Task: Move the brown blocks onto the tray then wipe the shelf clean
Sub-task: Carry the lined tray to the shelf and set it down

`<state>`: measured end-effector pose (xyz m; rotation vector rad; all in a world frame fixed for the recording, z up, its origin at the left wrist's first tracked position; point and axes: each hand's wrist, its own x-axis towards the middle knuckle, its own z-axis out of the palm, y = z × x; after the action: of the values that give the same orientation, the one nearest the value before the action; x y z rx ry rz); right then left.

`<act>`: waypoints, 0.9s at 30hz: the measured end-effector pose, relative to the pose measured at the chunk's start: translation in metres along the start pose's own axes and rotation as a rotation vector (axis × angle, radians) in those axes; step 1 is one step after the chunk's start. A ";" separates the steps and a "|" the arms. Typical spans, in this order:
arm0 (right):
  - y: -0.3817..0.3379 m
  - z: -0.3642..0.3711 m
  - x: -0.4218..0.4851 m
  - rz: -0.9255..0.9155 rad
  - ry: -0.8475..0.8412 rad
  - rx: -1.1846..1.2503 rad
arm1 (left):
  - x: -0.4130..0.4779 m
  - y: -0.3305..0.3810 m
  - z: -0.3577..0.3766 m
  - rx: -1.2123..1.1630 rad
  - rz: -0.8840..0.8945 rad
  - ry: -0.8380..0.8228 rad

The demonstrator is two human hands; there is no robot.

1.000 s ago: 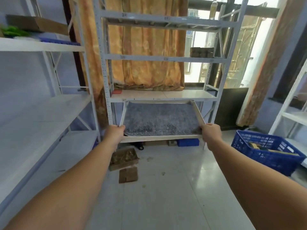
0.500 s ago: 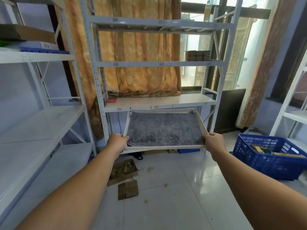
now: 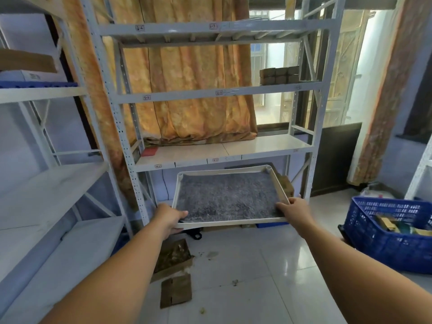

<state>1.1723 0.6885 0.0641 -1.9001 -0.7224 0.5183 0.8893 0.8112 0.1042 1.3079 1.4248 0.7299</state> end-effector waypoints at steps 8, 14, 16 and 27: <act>0.012 -0.023 0.097 -0.010 -0.024 -0.051 | 0.061 0.022 0.080 0.010 0.013 0.031; 0.011 -0.015 0.148 0.021 -0.014 -0.010 | 0.113 0.030 0.111 -0.068 0.049 0.097; 0.006 -0.009 0.166 0.051 0.004 0.040 | 0.133 0.034 0.118 -0.090 0.033 0.131; -0.049 0.036 0.276 0.133 0.131 0.176 | 0.269 0.087 0.135 -0.187 0.057 0.140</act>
<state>1.3383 0.9158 0.0829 -1.8052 -0.4519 0.5176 1.0754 1.0609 0.0701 1.1743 1.3967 0.9849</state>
